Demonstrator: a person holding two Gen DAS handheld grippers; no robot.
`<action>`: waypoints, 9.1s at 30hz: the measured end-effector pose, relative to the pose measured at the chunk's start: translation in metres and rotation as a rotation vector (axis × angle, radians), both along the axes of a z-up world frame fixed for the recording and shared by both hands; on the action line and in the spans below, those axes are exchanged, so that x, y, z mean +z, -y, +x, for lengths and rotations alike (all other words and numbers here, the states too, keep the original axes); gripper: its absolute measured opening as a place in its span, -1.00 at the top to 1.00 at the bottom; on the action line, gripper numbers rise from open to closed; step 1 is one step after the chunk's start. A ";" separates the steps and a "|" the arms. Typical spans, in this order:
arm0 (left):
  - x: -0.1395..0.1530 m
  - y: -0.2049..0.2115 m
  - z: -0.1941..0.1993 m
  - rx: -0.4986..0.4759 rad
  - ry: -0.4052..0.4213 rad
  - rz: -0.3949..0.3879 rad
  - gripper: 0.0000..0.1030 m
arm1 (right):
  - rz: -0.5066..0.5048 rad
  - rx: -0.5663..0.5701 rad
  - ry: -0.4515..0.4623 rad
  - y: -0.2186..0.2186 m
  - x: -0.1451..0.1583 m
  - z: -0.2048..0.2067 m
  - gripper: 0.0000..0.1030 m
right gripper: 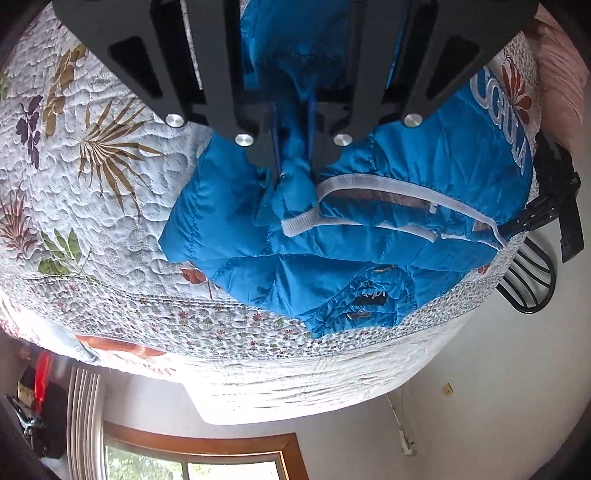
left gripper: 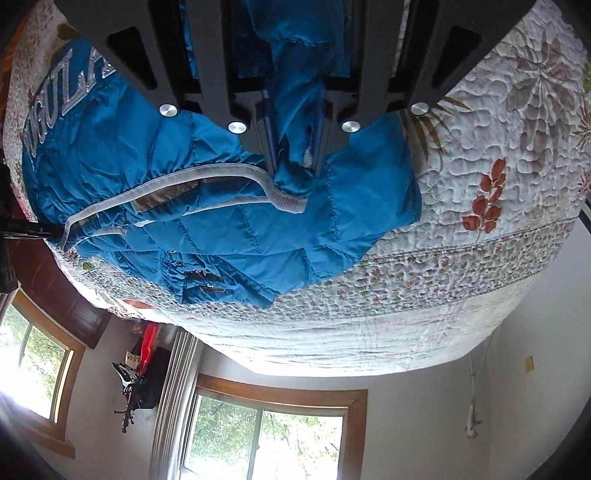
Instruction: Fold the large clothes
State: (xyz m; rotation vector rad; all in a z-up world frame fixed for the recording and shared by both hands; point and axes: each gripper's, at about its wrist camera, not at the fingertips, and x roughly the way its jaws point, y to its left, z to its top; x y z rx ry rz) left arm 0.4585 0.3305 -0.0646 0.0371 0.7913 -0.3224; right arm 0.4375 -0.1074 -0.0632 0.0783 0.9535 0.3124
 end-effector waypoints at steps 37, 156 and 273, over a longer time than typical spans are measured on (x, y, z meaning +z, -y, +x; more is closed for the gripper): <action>-0.015 0.029 0.190 0.212 -0.085 0.044 0.71 | 0.012 -0.254 -0.129 0.014 -0.022 0.184 0.83; 0.075 -0.036 -0.049 -0.018 -0.050 -0.417 0.74 | 0.355 0.020 0.061 0.016 0.064 -0.067 0.62; 0.022 0.027 -0.305 0.130 0.136 -0.124 0.61 | -0.034 -0.148 -0.444 -0.049 -0.055 -0.234 0.85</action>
